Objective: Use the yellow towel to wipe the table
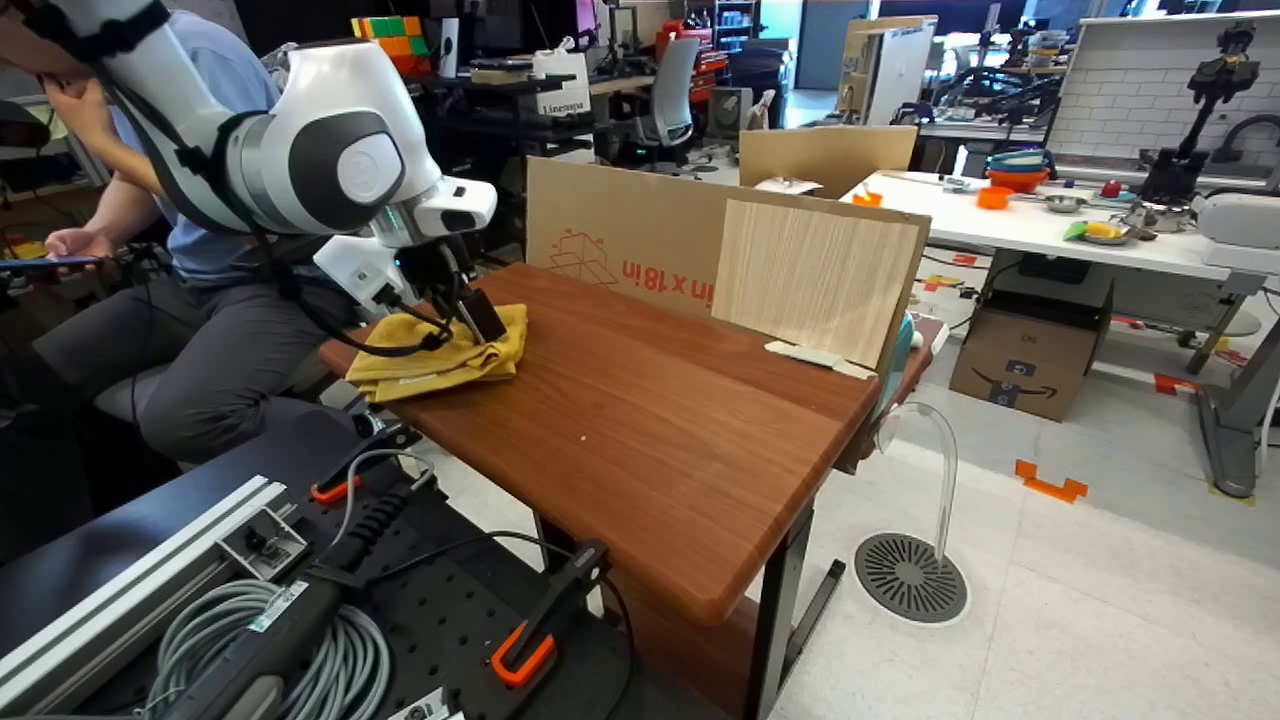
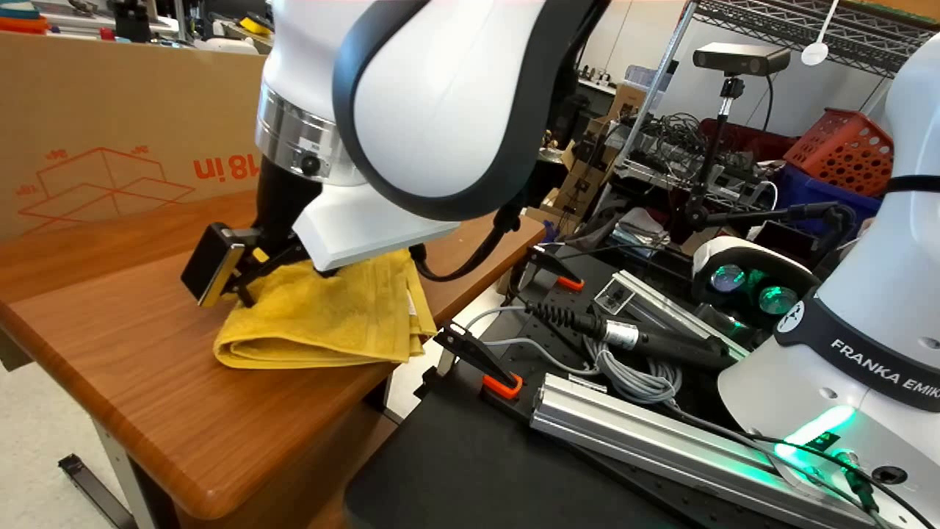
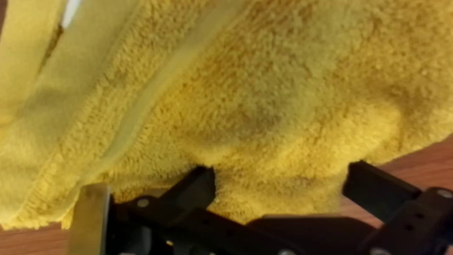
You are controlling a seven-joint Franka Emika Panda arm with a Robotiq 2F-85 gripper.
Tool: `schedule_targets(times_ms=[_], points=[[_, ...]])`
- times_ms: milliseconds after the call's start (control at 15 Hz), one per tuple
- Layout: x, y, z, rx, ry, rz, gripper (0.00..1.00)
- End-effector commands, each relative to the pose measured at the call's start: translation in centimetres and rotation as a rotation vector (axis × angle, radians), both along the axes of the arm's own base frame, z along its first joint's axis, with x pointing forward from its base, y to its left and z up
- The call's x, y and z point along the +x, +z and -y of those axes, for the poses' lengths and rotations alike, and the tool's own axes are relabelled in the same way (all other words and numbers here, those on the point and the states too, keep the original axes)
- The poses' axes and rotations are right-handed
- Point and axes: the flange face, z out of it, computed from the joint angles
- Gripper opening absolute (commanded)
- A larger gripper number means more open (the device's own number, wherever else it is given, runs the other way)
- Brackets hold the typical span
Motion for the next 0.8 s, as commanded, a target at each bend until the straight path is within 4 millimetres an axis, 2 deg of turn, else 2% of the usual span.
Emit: schedule_targets(times_ms=[0, 333, 400, 467, 533, 600, 733], points=[[-3.1, 4.2, 1.0, 0.046, 0.0, 0.092, 1.0], [-7.0, 11.4, 3.4, 0.185, -0.037, 0.258, 1.0], [-7.3, 12.2, 4.3, 0.194, -0.069, 0.233, 1.0], [-6.2, 11.1, 7.0, 0.136, -0.115, 0.114, 1.0], [-5.7, 10.8, 8.5, 0.104, -0.121, 0.083, 1.0], [-5.6, 10.4, 5.9, 0.12, -0.093, 0.148, 1.0], [-5.1, 10.6, 8.7, 0.101, -0.133, 0.105, 1.0]])
